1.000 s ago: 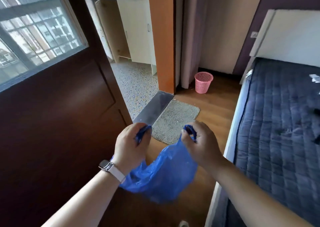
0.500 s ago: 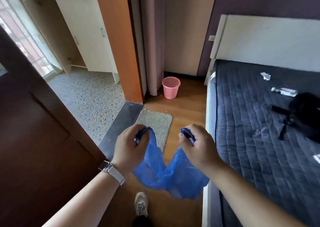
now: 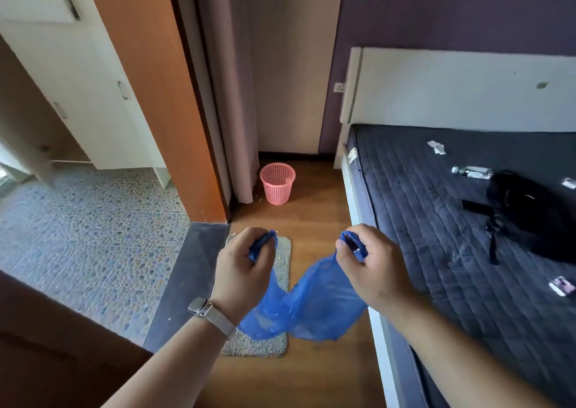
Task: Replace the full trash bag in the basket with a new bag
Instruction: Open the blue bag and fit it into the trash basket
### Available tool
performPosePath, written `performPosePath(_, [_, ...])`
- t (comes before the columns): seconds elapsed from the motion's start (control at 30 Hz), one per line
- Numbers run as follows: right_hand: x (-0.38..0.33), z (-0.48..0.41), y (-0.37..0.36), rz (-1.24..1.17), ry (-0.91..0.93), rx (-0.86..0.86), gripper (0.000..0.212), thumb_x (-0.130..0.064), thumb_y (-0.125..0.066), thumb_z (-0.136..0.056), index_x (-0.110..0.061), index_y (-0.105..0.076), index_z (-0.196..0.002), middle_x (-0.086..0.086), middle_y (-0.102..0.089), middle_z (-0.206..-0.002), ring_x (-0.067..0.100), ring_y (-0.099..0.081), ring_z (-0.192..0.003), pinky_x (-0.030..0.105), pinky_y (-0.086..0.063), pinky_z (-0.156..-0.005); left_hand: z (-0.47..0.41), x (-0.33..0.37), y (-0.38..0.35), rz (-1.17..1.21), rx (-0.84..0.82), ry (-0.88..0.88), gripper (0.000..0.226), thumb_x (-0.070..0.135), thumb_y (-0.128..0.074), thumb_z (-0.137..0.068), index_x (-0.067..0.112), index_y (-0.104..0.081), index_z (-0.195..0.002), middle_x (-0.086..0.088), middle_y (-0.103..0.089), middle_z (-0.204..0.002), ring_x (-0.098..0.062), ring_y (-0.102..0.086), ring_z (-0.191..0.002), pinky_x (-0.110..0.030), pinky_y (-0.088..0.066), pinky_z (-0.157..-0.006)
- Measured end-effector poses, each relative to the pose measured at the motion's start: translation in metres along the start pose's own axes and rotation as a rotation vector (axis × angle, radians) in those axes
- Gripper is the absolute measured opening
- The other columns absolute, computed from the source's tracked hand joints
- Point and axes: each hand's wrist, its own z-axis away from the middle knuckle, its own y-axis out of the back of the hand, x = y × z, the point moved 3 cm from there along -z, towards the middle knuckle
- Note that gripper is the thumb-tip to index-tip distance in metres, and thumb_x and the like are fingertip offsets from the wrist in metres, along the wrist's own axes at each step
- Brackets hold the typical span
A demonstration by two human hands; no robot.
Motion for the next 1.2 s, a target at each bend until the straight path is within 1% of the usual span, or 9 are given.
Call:
performPosePath(0.23, [0.050,-0.047,-0.025,-0.031,-0.074,0.004,0.026,-0.033,-0.050,-0.086,-0.012,-0.055,-0.072,0.002,-0.053,-0.064,0.019,-0.052,-0.062,0.031,-0.043,-0.058,-0.058,-0.033,-0.035,-0.002,-0.032,0.053,0.016,0.037,-0.054,-0.082,0.024,-0.062,-0.080,0.006,-0.060,-0.068,-0.012,-0.055,-0.063,-0.035,-0.047,-0.058])
performPosePath(0.37, [0.088,-0.090,-0.040,-0.092,-0.067,0.000,0.022,-0.032,-0.051,-0.087,-0.016,-0.053,-0.072,-0.003,-0.049,-0.060,0.012,-0.047,-0.059,0.020,-0.038,-0.054,-0.098,-0.041,-0.067,-0.070,-0.065,0.031,0.021,0.036,-0.052,-0.083,0.019,-0.063,-0.080,0.006,-0.061,-0.072,-0.014,-0.059,-0.069,-0.036,-0.047,-0.061])
performPosePath(0.5, [0.130,-0.148,-0.041,-0.142,-0.045,-0.032,0.023,-0.033,-0.050,-0.088,-0.015,-0.052,-0.073,-0.003,-0.048,-0.060,0.013,-0.047,-0.059,0.023,-0.038,-0.052,-0.154,-0.041,-0.108,-0.118,-0.034,0.048,0.026,0.039,-0.050,-0.083,0.017,-0.062,-0.078,0.002,-0.061,-0.068,-0.016,-0.058,-0.066,-0.037,-0.045,-0.059])
performPosePath(0.63, [0.174,-0.209,-0.024,-0.190,-0.043,-0.028,0.023,-0.029,-0.052,-0.088,-0.013,-0.051,-0.071,0.000,-0.045,-0.060,0.012,-0.041,-0.054,0.024,-0.035,-0.050,-0.216,-0.026,-0.158,-0.196,-0.054,0.006,0.013,0.029,-0.056,-0.083,0.021,-0.064,-0.078,0.008,-0.063,-0.069,-0.010,-0.060,-0.071,-0.022,-0.043,-0.056])
performPosePath(0.7, [0.199,-0.234,-0.015,-0.208,-0.050,-0.027,0.021,-0.027,-0.054,-0.088,-0.015,-0.050,-0.071,0.000,-0.044,-0.061,0.009,-0.038,-0.054,0.023,-0.033,-0.050,-0.243,-0.020,-0.186,-0.206,-0.046,-0.005,0.016,0.032,-0.056,-0.083,0.020,-0.067,-0.081,0.011,-0.065,-0.072,-0.007,-0.060,-0.074,-0.016,-0.042,-0.057])
performPosePath(0.8, [0.233,-0.263,-0.003,-0.203,-0.068,-0.013,0.021,-0.031,-0.052,-0.087,-0.018,-0.050,-0.071,-0.002,-0.042,-0.059,0.009,-0.038,-0.054,0.024,-0.033,-0.051,-0.273,-0.016,-0.221,-0.188,-0.034,-0.041,0.024,0.037,-0.051,-0.080,0.019,-0.067,-0.082,0.012,-0.065,-0.074,-0.004,-0.060,-0.075,-0.014,-0.041,-0.058])
performPosePath(0.93, [0.269,-0.289,0.003,-0.208,-0.114,0.018,0.027,-0.035,-0.050,-0.087,-0.013,-0.050,-0.070,0.003,-0.043,-0.059,0.014,-0.039,-0.053,0.034,-0.037,-0.051,-0.309,-0.028,-0.255,-0.214,-0.062,-0.046,0.008,0.022,-0.057,-0.083,0.024,-0.065,-0.081,0.011,-0.064,-0.073,-0.004,-0.059,-0.074,-0.011,-0.039,-0.060])
performPosePath(1.0, [0.284,-0.300,0.000,-0.214,-0.122,0.000,0.028,-0.033,-0.051,-0.087,-0.011,-0.049,-0.070,0.004,-0.044,-0.059,0.020,-0.042,-0.055,0.040,-0.039,-0.051,-0.326,-0.036,-0.267,-0.207,-0.056,-0.049,0.011,0.018,-0.060,-0.082,0.028,-0.062,-0.080,0.011,-0.063,-0.071,-0.001,-0.058,-0.071,-0.009,-0.038,-0.060])
performPosePath(1.2, [0.307,-0.359,-0.023,-0.146,-0.145,-0.025,0.025,-0.035,-0.050,-0.085,-0.013,-0.052,-0.072,0.001,-0.046,-0.059,0.017,-0.043,-0.055,0.037,-0.039,-0.051,-0.376,-0.074,-0.289,-0.177,-0.054,-0.068,0.013,0.025,-0.057,-0.084,0.017,-0.066,-0.080,0.008,-0.061,-0.068,-0.002,-0.055,-0.065,-0.021,-0.042,-0.059])
